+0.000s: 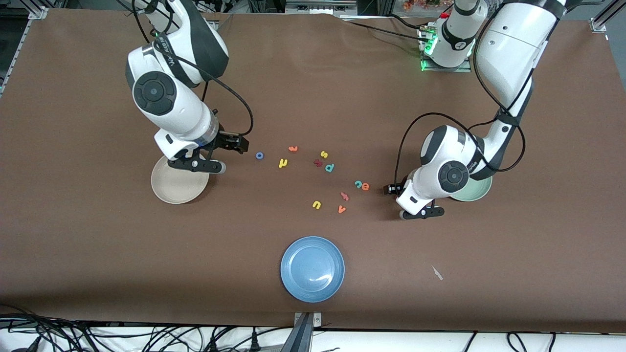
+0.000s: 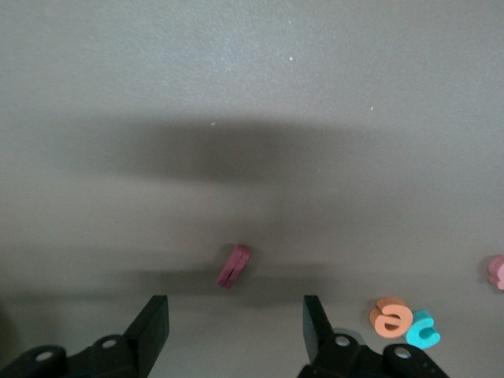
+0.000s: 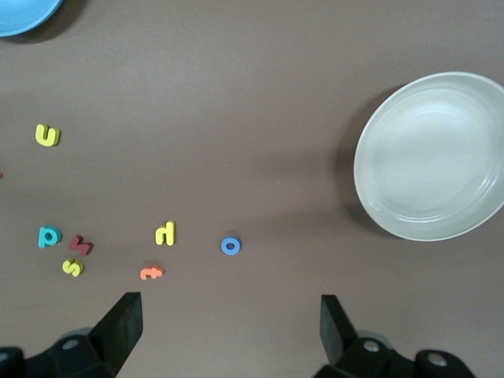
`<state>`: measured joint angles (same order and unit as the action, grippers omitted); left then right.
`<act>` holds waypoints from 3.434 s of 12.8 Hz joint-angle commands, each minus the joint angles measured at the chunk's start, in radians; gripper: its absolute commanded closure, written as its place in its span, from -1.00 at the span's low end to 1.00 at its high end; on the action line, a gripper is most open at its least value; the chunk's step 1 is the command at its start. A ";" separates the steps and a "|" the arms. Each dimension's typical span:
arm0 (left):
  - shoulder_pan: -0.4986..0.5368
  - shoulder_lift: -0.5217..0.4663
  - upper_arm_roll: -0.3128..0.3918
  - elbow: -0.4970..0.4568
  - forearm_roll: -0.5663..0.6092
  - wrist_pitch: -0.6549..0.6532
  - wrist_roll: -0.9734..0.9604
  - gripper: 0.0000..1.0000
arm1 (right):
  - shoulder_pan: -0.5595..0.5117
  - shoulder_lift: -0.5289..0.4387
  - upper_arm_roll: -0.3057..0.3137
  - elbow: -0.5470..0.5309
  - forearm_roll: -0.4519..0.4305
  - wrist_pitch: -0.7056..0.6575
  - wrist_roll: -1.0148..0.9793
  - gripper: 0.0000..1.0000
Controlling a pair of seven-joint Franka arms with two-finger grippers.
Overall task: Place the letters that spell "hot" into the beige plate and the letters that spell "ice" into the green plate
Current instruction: 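Reach the left gripper to the dark red letter while the right gripper reaches the ring, then grasp the dark red letter while the right gripper grasps the blue ring, then set the letter in the green plate while the right gripper sets the ring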
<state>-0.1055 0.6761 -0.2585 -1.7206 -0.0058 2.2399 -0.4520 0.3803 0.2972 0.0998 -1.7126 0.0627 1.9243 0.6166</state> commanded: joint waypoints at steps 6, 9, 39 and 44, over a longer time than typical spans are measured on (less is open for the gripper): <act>-0.013 0.039 0.011 -0.011 -0.010 0.066 -0.001 -0.40 | -0.011 0.020 0.092 -0.343 -0.055 0.418 0.078 -1.00; -0.013 0.039 0.011 -0.017 0.001 0.064 -0.001 -0.19 | -0.009 0.075 0.097 -0.351 -0.064 0.482 0.098 -1.00; 0.348 -0.099 0.011 -0.131 0.188 -0.336 0.492 0.90 | -0.006 0.197 0.132 -0.433 -0.205 0.694 0.177 0.41; 0.351 -0.159 0.007 -0.074 0.176 -0.373 0.521 -1.00 | -0.027 0.088 0.130 -0.426 -0.202 0.560 0.117 0.52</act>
<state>0.2429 0.5728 -0.2389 -1.8225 0.1568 1.8992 0.0359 0.3791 0.4731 0.2216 -2.1301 -0.1245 2.5802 0.7645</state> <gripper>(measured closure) 0.533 0.727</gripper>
